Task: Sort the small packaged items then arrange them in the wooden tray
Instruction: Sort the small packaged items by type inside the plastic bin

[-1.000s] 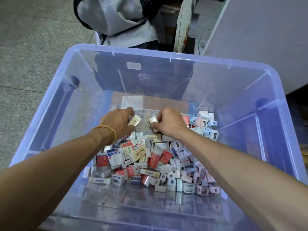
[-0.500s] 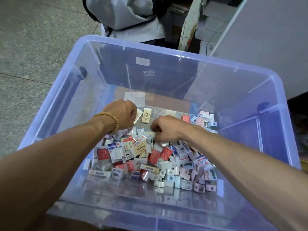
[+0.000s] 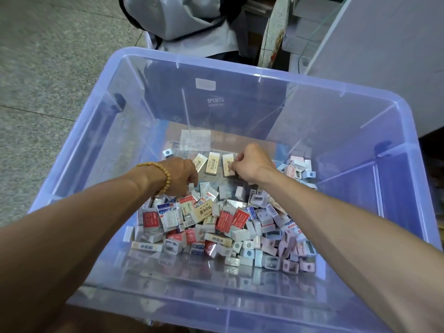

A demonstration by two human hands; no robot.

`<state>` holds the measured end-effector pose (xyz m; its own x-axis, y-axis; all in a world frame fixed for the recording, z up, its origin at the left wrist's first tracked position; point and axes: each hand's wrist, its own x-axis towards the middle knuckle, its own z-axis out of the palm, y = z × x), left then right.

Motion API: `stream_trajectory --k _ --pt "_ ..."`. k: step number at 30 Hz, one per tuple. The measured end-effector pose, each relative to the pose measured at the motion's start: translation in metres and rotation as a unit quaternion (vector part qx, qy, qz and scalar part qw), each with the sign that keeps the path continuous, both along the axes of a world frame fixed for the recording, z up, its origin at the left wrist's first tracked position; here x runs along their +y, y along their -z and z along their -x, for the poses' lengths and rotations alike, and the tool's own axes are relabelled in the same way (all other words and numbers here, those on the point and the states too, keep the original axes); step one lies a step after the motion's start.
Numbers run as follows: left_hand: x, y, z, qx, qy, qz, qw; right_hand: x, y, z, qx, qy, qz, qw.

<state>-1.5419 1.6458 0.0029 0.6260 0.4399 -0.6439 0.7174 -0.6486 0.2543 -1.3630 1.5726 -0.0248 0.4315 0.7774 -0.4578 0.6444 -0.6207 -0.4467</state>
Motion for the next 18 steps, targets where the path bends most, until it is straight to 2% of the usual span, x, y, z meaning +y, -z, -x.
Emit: stream_trajectory --k 3,7,10,13,15,18 --pt "0.002 0.0 0.002 0.0 -0.008 -0.003 1.0 0.012 0.008 0.005 0.011 0.004 -0.006 1.0" --pt "0.009 -0.007 0.001 -0.016 -0.036 -0.025 0.999 0.004 -0.002 0.01 -0.049 -0.065 -0.051 0.995" --pt "0.014 -0.012 0.0 -0.029 -0.07 -0.035 0.996 -0.013 -0.013 0.019 0.044 -0.205 -0.021 0.978" --pt "0.015 -0.015 0.0 -0.044 -0.108 -0.031 0.993 -0.023 -0.007 0.028 0.04 -0.338 0.013 0.94" --pt "0.014 -0.017 0.0 -0.06 -0.14 -0.017 0.988 -0.024 -0.003 0.029 0.046 -0.337 0.007 0.94" --pt "0.014 -0.02 0.001 -0.077 -0.175 -0.011 0.982 -0.026 -0.007 0.029 0.087 -0.276 0.021 0.957"
